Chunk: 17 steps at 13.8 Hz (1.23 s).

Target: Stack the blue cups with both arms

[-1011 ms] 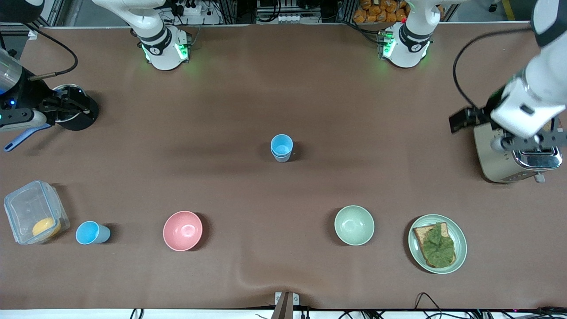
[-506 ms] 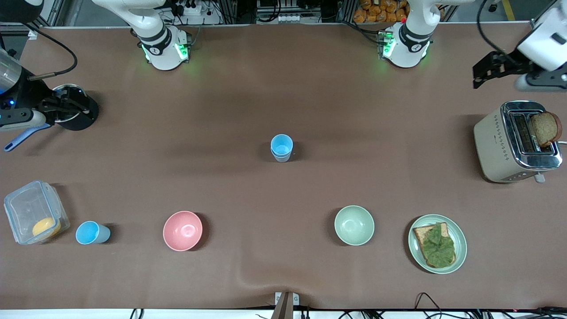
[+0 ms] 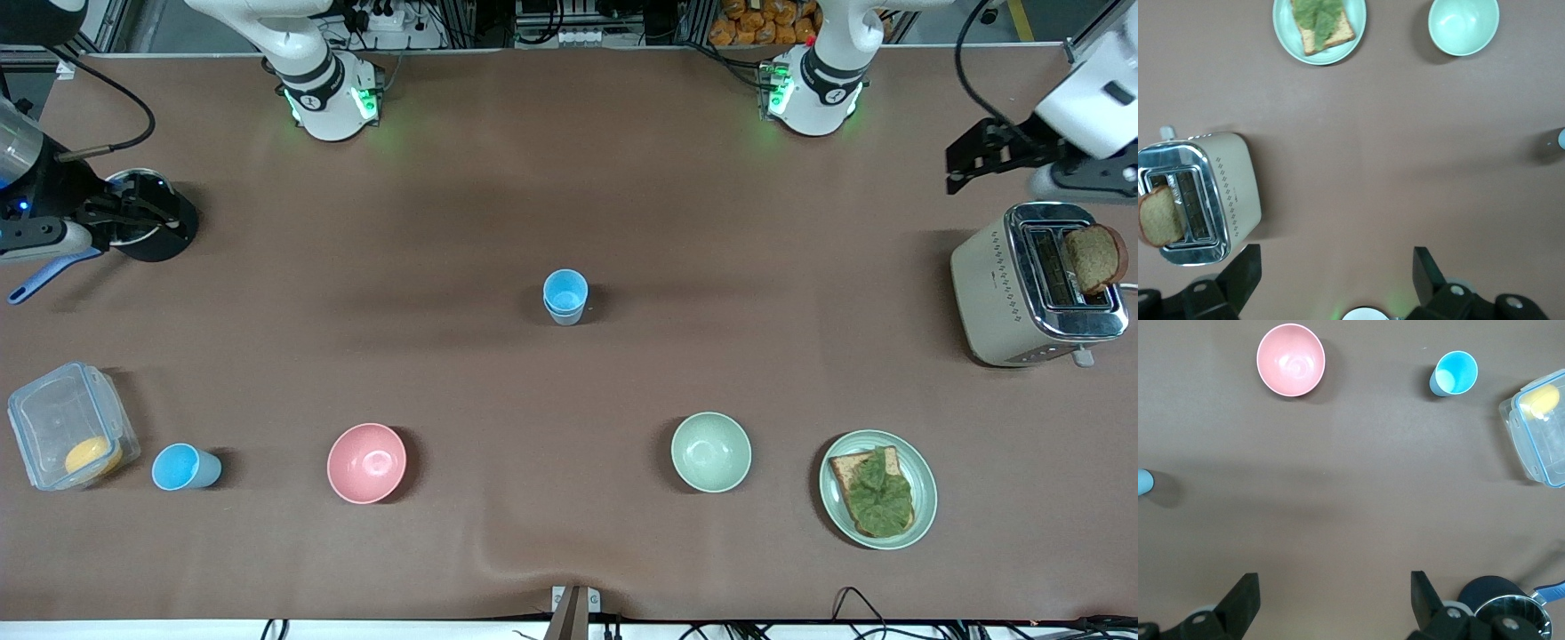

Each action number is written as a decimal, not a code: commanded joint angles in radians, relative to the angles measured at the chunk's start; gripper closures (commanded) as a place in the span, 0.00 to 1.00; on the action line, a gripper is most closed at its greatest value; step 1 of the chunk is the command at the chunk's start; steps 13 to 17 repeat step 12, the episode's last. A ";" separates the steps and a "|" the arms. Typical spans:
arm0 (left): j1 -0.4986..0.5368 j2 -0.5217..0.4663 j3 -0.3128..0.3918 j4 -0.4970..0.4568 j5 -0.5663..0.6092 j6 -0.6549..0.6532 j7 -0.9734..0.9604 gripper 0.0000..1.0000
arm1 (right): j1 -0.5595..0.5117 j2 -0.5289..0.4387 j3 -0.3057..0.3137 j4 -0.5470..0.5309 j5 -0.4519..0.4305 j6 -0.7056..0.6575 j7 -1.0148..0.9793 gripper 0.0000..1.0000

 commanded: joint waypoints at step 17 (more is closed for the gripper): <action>0.029 0.024 -0.016 0.033 -0.021 -0.002 -0.003 0.00 | -0.033 -0.003 0.019 0.007 0.021 -0.012 0.004 0.00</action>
